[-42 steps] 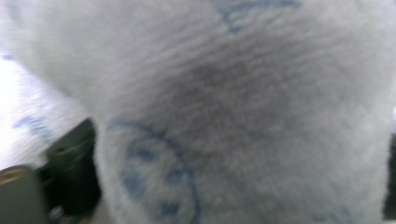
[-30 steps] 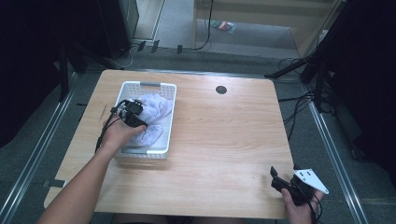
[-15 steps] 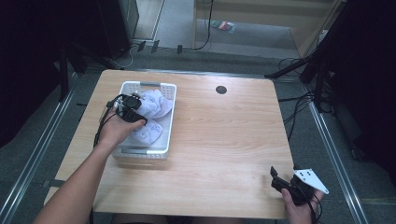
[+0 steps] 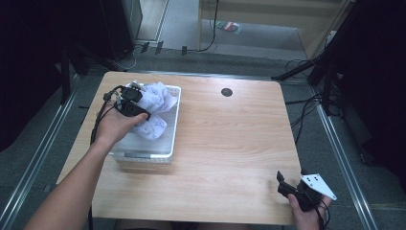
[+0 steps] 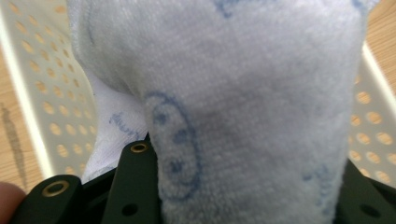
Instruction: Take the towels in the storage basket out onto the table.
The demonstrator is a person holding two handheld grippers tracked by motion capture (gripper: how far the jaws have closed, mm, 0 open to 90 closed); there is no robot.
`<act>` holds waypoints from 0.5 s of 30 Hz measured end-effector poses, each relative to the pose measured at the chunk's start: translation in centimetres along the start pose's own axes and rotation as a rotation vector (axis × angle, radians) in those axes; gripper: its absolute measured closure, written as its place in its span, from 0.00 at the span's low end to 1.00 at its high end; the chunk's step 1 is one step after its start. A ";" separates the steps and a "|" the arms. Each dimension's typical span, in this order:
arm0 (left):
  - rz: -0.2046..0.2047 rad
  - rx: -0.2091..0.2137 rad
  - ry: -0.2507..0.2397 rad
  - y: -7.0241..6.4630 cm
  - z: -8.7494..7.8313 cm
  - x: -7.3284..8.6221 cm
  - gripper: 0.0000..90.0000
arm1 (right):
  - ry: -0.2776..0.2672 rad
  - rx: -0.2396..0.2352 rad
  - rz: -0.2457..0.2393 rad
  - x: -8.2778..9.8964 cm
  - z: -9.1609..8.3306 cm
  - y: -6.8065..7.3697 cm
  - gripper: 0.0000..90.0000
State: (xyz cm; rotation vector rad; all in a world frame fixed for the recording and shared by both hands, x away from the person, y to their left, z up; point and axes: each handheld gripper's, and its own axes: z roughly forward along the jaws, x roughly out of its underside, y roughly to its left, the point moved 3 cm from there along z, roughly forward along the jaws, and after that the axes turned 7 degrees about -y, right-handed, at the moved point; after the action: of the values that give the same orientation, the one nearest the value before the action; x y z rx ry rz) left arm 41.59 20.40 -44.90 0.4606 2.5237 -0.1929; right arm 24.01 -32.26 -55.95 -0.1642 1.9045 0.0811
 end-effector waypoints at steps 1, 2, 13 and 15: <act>0.002 -0.001 0.001 0.0 -0.3 -0.1 0.64 | 0.000 0.000 0.001 0.0 0.0 0.0 0.15; 0.002 -0.001 0.001 0.0 -0.3 -0.1 0.64 | 0.000 -0.001 0.002 0.0 0.0 0.0 0.15; 0.006 -0.004 -0.032 -0.3 -3.0 -2.1 0.64 | 0.002 -0.003 0.007 0.0 0.0 -0.1 0.15; 0.008 -0.002 -0.041 -0.4 -3.4 -2.5 0.64 | 0.002 -0.003 0.008 0.0 0.0 -0.1 0.15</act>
State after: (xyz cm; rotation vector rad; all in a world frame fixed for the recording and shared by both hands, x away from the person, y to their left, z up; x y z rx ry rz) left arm 41.66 20.08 -40.71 0.4611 2.4818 -0.1945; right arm 24.04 -32.33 -55.95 -0.1583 1.9069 0.0893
